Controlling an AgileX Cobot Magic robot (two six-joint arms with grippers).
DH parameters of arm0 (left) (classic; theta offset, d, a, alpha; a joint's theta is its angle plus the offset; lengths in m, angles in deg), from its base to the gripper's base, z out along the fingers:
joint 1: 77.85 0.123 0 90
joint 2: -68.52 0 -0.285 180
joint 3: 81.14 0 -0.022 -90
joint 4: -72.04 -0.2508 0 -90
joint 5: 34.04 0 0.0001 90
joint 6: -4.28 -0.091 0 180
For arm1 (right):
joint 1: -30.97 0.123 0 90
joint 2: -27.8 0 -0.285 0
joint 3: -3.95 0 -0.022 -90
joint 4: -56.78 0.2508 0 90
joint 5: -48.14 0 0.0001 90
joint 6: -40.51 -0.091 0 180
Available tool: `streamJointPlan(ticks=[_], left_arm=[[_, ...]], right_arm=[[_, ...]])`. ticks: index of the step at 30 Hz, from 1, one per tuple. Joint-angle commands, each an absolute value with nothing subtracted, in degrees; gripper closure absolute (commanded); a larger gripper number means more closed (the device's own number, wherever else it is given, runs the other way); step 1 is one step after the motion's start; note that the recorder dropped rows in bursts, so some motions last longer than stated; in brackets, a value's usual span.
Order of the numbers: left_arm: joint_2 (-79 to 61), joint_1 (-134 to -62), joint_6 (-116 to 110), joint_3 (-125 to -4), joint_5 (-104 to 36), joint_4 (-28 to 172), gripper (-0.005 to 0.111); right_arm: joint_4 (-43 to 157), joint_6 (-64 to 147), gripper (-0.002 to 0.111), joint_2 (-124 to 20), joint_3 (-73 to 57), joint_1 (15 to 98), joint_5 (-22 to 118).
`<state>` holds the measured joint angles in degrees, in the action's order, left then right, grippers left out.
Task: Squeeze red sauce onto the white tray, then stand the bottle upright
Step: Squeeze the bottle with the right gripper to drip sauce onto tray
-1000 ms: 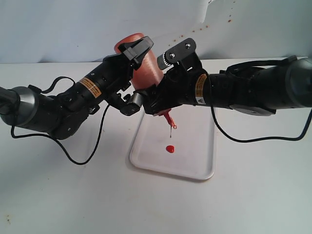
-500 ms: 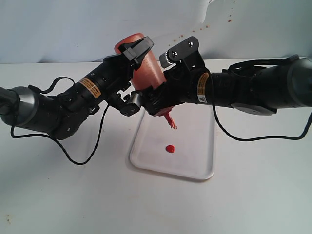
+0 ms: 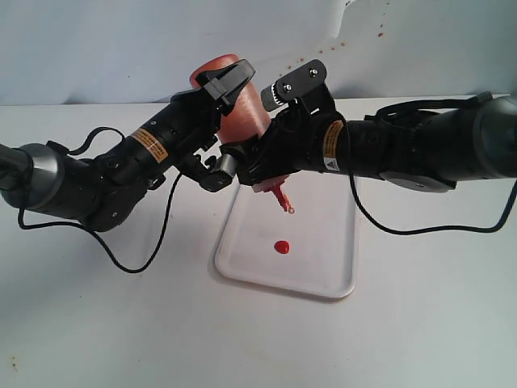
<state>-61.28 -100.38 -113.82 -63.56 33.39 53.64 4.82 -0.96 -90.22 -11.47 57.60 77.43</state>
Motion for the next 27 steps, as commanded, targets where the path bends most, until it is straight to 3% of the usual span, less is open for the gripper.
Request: streamJointPlan(ticks=[1, 6, 10, 13, 17, 19, 27], left_arm=[[-60.1, -100.7, -112.6, -64.2, 35.9, 54.8, 0.107], [-60.1, -100.7, -112.6, -64.2, 35.9, 54.8, 0.107], [-60.1, -100.7, -112.6, -64.2, 35.9, 54.8, 0.107], [-60.1, -100.7, -112.6, -64.2, 35.9, 54.8, 0.107], [-60.1, -100.7, -112.6, -64.2, 35.9, 54.8, 0.107], [-60.1, -100.7, -112.6, -64.2, 35.9, 54.8, 0.107], [-60.1, -100.7, -112.6, -64.2, 35.9, 54.8, 0.107]], right_arm=[[4.4, -0.7, 0.108, -90.3, -11.1, 57.9, 78.7], [5.2, -0.7, 0.108, -90.3, -11.1, 57.9, 78.7], [5.9, -0.7, 0.095, -90.3, -11.1, 57.9, 78.7], [5.9, -0.7, 0.072, -90.3, -11.1, 57.9, 78.7], [5.9, -0.6, 0.023, -90.3, -11.1, 57.9, 78.6], [5.6, 0.4, 0.004, -90.3, -11.1, 57.9, 78.6], [4.5, 1.5, 0.003, -89.0, -11.1, 57.7, 77.5]])
